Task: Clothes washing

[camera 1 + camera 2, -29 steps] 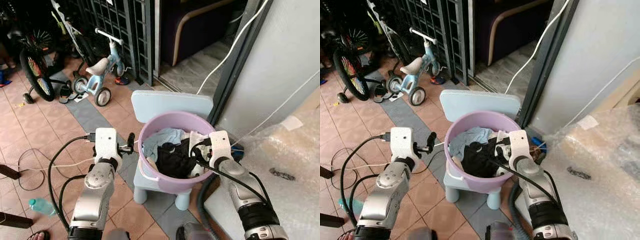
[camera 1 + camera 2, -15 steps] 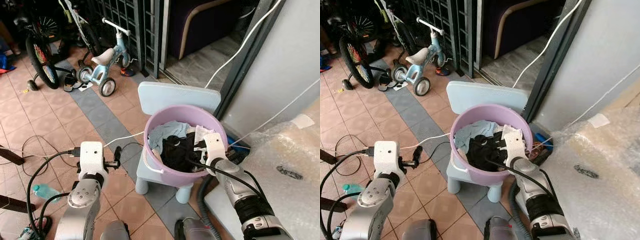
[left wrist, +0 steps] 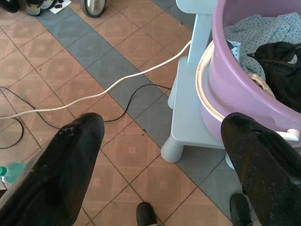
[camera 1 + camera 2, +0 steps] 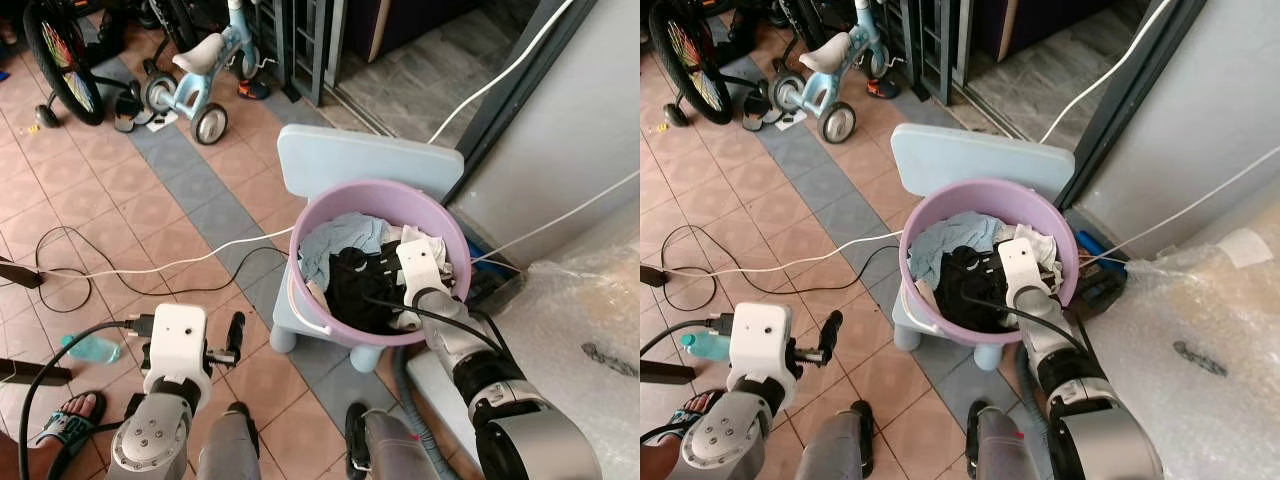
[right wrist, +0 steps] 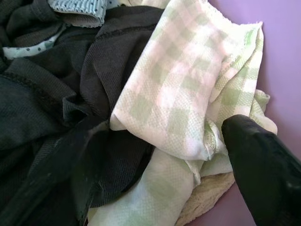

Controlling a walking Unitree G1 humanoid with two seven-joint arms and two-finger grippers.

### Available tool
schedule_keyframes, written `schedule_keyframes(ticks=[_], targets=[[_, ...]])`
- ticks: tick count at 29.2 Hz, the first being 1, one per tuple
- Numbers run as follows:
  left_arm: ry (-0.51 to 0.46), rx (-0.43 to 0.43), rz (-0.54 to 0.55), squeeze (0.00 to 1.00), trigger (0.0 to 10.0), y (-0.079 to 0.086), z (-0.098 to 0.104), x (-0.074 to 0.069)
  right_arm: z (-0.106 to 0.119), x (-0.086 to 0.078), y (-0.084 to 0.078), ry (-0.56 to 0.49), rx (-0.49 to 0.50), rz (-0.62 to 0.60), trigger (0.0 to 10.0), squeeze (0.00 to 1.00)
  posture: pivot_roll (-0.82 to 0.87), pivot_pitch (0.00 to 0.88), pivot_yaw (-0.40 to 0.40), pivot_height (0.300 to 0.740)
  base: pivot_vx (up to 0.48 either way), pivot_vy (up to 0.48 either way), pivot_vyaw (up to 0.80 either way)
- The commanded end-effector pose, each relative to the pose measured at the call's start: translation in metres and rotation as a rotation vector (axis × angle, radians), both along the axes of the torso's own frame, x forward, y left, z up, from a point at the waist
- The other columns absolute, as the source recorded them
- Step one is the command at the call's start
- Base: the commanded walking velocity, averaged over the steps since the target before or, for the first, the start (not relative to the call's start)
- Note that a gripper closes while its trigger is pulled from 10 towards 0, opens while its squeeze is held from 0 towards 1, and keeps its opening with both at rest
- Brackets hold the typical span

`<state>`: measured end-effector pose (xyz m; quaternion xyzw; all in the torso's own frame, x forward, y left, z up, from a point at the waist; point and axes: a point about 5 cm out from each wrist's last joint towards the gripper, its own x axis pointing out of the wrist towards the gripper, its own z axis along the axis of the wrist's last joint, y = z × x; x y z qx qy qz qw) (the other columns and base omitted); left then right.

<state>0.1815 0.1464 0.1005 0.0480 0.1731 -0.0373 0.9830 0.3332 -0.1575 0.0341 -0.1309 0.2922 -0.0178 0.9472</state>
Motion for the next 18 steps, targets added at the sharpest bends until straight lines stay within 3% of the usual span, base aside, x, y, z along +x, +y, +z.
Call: schedule_keyframes(ticks=[1,7,18], targets=[[0.012,0.012,-0.004,0.00,10.0,-0.001,0.001,-0.003,-0.017,-0.012,0.003,0.102,0.086,-0.079,0.0,0.00,0.13,0.362,-0.032,0.740,0.000,0.000,0.00],[0.027,0.010,0.007,0.00,10.0,-0.003,0.002,-0.002,-0.017,-0.010,0.022,0.080,0.164,-0.083,0.0,0.00,0.13,0.346,-0.044,0.740,0.000,0.000,0.00],[0.026,-0.003,0.043,0.00,10.0,-0.002,-0.001,0.007,-0.018,-0.010,0.011,0.071,0.268,-0.130,0.0,0.00,0.11,0.310,-0.069,0.740,0.000,0.000,0.00]])
